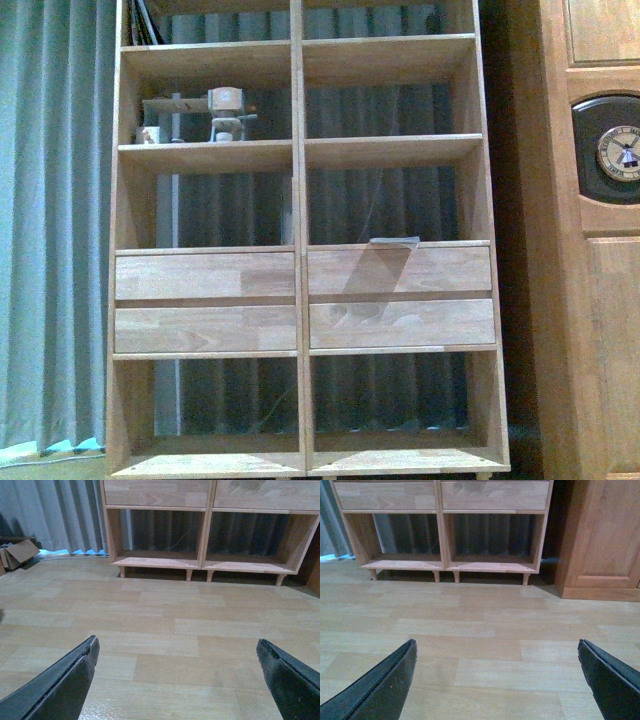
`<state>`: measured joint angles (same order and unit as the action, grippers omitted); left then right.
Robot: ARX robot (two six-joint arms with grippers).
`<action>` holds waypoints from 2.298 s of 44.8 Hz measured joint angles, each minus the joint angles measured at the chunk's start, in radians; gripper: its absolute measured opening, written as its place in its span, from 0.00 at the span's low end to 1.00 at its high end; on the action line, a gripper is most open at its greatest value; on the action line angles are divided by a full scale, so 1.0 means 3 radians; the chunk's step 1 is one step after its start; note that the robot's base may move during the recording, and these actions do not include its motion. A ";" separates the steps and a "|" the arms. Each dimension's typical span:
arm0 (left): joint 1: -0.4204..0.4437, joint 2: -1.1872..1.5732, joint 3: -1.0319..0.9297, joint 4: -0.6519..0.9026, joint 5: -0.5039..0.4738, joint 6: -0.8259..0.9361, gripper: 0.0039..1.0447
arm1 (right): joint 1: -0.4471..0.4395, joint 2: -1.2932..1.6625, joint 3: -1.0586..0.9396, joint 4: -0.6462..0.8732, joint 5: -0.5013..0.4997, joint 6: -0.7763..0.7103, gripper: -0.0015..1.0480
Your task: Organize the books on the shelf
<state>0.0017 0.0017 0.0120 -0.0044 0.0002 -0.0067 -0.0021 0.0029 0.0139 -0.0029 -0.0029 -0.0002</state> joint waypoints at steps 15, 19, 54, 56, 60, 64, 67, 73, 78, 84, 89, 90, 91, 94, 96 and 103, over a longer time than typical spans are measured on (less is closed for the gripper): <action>0.0000 0.0000 0.0001 0.0000 0.0000 0.0000 0.93 | 0.0000 0.0000 0.0000 0.0000 0.0000 0.0000 0.93; 0.0000 0.0000 0.0000 0.0000 0.0000 0.0000 0.93 | 0.0000 0.0000 0.0000 0.0000 0.0000 0.0000 0.93; 0.0000 0.0000 0.0001 0.0000 0.0000 0.0000 0.93 | 0.0000 0.0000 0.0000 0.0000 0.0000 0.0000 0.93; 0.0000 0.0000 0.0000 0.0000 0.0000 0.0000 0.93 | 0.0000 0.0000 0.0000 0.0000 0.0000 0.0000 0.93; 0.0000 0.0000 0.0000 0.0000 0.0000 0.0000 0.93 | 0.0000 0.0000 0.0000 0.0000 -0.0001 0.0000 0.93; 0.0000 0.0000 0.0001 0.0000 0.0000 0.0000 0.93 | 0.0000 0.0000 0.0000 0.0000 0.0000 0.0000 0.93; 0.0000 0.0000 0.0000 0.0000 0.0000 0.0000 0.93 | 0.0000 0.0000 0.0000 0.0000 -0.0001 0.0000 0.93; 0.0000 0.0000 0.0000 0.0000 0.0001 0.0000 0.93 | 0.0000 0.0000 0.0000 0.0000 -0.0001 0.0000 0.93; 0.0000 0.0000 0.0001 0.0000 -0.0001 0.0000 0.93 | 0.0000 0.0000 0.0000 0.0000 -0.0001 0.0000 0.93; 0.0000 0.0000 0.0001 0.0000 0.0000 0.0000 0.93 | 0.0000 0.0000 0.0000 0.0000 0.0000 0.0000 0.93; 0.0000 0.0000 0.0001 0.0000 0.0000 0.0000 0.93 | 0.0000 0.0000 0.0000 0.0000 -0.0003 0.0000 0.93; 0.0000 0.0000 0.0000 0.0000 0.0000 0.0000 0.93 | 0.0000 0.0000 0.0000 0.0000 0.0000 0.0000 0.93; 0.0000 0.0000 0.0000 0.0000 0.0000 0.0000 0.93 | 0.0000 -0.0001 0.0000 0.0000 -0.0001 0.0000 0.93; 0.0000 0.0000 0.0001 0.0000 0.0000 0.0000 0.93 | 0.0000 0.0000 0.0000 0.0000 -0.0001 0.0000 0.93; 0.0000 0.0000 0.0001 0.0000 -0.0001 0.0000 0.93 | 0.0000 0.0000 0.0000 0.0000 -0.0003 0.0000 0.93; 0.0000 0.0000 0.0000 0.0000 0.0000 0.0000 0.93 | 0.0000 0.0000 0.0000 0.0000 -0.0003 0.0000 0.93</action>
<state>0.0017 0.0017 0.0120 -0.0044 0.0002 -0.0067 -0.0021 0.0029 0.0139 -0.0029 -0.0036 -0.0002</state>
